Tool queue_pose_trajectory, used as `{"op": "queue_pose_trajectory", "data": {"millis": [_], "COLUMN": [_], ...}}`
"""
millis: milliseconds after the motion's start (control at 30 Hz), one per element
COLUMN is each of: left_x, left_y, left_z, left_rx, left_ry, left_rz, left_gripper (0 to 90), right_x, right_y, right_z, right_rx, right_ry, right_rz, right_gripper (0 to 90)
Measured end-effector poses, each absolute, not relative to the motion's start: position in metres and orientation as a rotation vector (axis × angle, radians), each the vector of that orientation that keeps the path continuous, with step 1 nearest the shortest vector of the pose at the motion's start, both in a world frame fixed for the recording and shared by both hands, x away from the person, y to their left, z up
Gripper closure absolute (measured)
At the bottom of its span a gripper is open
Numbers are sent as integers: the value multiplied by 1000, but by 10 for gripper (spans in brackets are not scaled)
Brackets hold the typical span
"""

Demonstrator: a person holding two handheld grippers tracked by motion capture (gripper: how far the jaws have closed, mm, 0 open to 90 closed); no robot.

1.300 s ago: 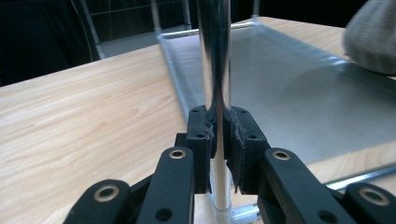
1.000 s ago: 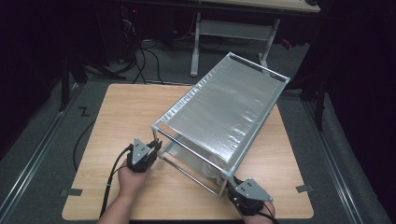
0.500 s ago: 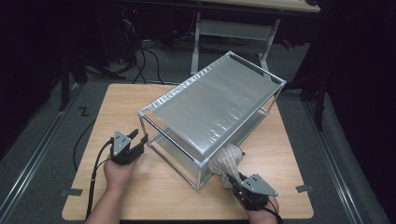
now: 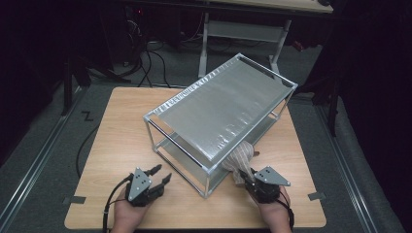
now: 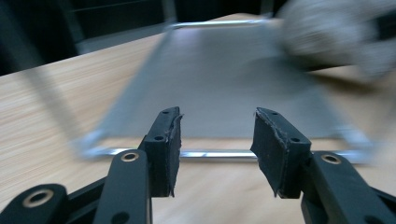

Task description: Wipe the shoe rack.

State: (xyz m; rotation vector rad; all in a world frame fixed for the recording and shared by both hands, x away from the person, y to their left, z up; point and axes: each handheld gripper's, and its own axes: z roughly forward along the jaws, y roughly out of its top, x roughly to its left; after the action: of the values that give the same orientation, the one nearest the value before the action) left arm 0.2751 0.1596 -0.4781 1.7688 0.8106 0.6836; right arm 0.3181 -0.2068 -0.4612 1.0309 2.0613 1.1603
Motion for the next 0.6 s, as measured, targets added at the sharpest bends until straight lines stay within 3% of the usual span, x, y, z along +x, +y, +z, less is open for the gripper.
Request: {"op": "queue_pose_trajectory", "data": {"millis": [200, 333, 600], "left_x": [259, 261, 272], "left_y": [112, 87, 70], "left_z": [-468, -463, -456], "left_rx": [1800, 1792, 1716], "left_ry": [596, 561, 582], "left_rz": [555, 515, 512], "left_gripper": [463, 461, 581], "right_x": [321, 321, 327], "right_y": [-211, -216, -220], "right_z": [-466, -467, -468], "right_rx": [1066, 1087, 1110], "right_ry": [2059, 2051, 2036], "right_rz": [1130, 1122, 1111], "right_gripper": [722, 719, 719]}}
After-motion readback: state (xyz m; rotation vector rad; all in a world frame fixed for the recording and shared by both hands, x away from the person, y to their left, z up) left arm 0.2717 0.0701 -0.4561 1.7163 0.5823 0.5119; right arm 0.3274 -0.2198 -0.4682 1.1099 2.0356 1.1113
